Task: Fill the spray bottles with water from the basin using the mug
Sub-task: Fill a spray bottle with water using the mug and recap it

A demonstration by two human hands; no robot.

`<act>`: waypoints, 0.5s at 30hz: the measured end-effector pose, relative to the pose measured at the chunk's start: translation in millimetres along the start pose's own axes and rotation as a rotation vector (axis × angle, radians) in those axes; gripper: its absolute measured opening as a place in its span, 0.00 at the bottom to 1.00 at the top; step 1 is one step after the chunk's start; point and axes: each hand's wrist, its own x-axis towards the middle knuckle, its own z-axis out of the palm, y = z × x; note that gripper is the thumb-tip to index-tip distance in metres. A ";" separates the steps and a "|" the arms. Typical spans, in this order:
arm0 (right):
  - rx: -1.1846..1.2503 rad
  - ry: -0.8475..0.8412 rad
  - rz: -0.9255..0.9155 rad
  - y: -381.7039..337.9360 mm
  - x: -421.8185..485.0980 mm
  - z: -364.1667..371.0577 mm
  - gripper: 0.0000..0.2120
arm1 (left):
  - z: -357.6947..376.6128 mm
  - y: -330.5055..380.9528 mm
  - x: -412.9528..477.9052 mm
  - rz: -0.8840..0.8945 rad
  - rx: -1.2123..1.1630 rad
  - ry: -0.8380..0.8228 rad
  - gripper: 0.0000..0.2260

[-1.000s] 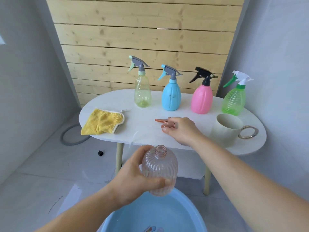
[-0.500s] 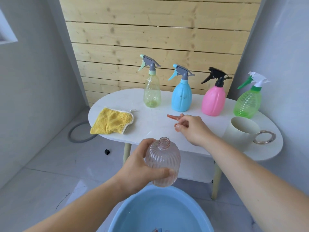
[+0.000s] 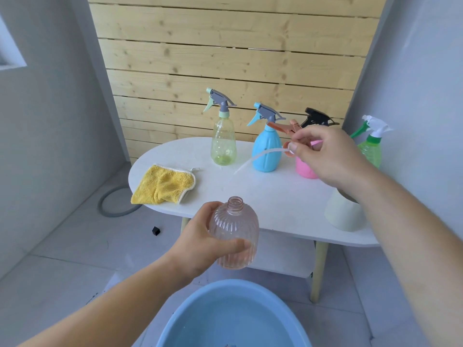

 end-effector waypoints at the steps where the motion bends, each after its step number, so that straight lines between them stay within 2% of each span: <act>1: 0.004 0.003 -0.004 -0.5 -0.9 -3.7 0.02 | -0.3 1.0 1.2 0.000 -0.001 0.005 0.37; 6: -0.017 0.042 -0.031 5.6 -0.7 -10.3 0.03 | 0.4 7.4 6.3 0.035 0.011 0.034 0.31; 11: -0.141 0.073 -0.040 12.0 3.0 -10.4 0.05 | 2.5 10.8 14.2 0.066 0.063 0.064 0.34; 15: -0.197 0.176 -0.096 1.1 0.6 -8.2 0.08 | 5.7 12.8 25.3 0.077 0.102 0.095 0.38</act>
